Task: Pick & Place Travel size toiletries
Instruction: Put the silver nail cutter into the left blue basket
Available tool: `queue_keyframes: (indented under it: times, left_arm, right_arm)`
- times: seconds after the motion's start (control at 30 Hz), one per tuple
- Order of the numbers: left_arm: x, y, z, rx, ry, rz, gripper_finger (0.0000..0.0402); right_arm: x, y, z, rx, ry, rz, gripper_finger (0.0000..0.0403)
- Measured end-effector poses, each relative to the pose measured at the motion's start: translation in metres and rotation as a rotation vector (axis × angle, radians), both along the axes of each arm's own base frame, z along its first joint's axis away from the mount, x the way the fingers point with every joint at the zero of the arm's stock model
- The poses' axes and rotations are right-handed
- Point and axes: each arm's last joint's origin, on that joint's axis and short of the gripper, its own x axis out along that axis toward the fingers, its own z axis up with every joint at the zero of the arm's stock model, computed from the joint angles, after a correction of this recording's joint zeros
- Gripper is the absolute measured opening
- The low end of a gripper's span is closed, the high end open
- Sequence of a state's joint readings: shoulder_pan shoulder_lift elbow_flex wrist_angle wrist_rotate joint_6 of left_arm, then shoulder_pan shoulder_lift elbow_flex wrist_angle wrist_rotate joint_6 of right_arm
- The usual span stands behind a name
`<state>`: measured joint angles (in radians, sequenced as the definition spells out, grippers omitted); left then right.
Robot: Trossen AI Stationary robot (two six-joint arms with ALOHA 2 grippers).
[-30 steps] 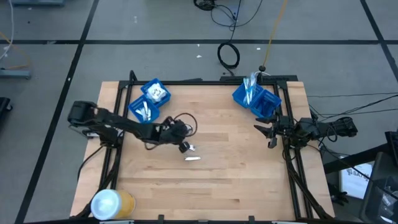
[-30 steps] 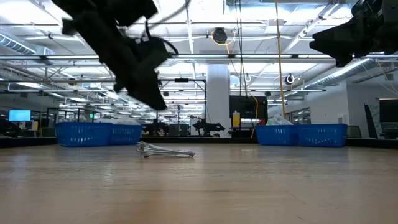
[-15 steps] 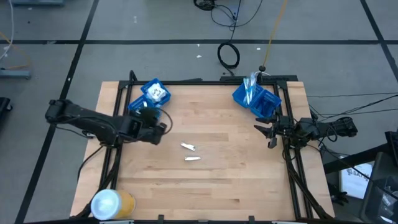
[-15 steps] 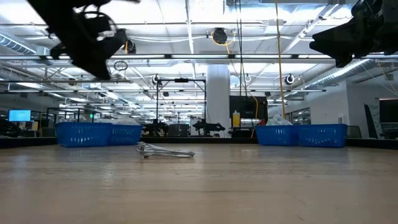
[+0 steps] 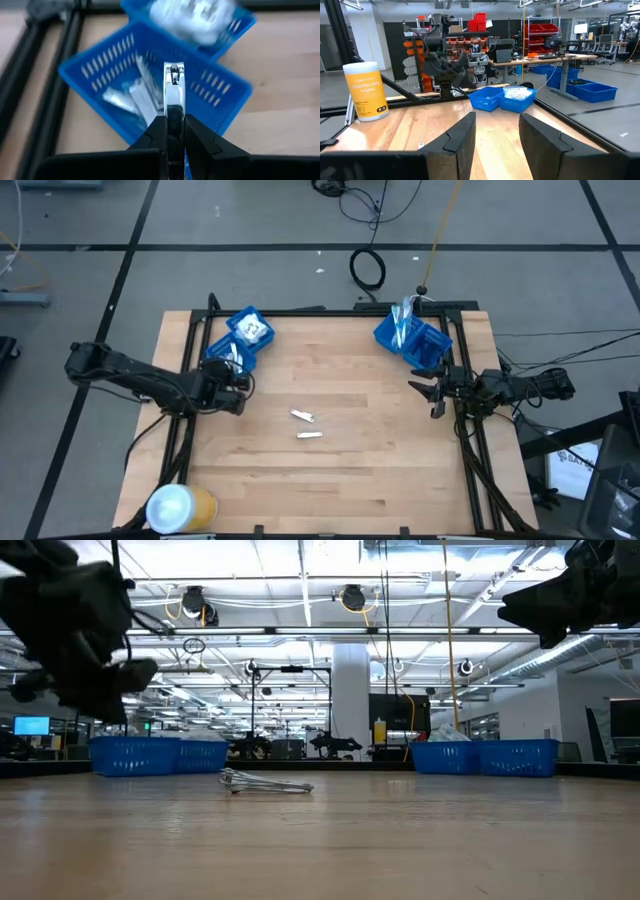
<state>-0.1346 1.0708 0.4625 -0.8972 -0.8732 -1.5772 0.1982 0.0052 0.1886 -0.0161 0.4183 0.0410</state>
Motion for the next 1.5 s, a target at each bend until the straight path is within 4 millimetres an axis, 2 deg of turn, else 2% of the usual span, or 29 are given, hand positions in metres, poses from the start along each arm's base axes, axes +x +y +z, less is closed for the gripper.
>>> queue_keyframes:
  times: [0.2, 0.8, 0.97, 1.3, 1.5]
  left_arm:
    - [-0.006, 0.004, -0.02, -0.038, -0.022, 0.027, 0.0022]
    - [-0.007, 0.02, -0.02, -0.034, -0.016, 0.129, 0.0045]
    - [-0.006, 0.023, -0.02, -0.021, 0.004, 0.123, 0.0085]
    - [-0.006, 0.027, -0.019, 0.002, 0.05, 0.1, 0.0208]
    - [0.015, 0.023, 0.006, -0.009, 0.139, -0.113, 0.0233]
  right_arm:
    - [0.0, 0.0, 0.0, 0.001, -0.004, 0.0, 0.0139]
    - [0.0, 0.0, 0.0, -0.001, -0.004, -0.002, 0.0139]
    - [0.0, 0.0, 0.0, 0.0, -0.004, -0.003, 0.0139]
    - [0.0, 0.0, 0.0, -0.001, -0.004, -0.004, 0.0139]
    - [0.0, 0.0, 0.0, -0.002, -0.003, -0.004, 0.0139]
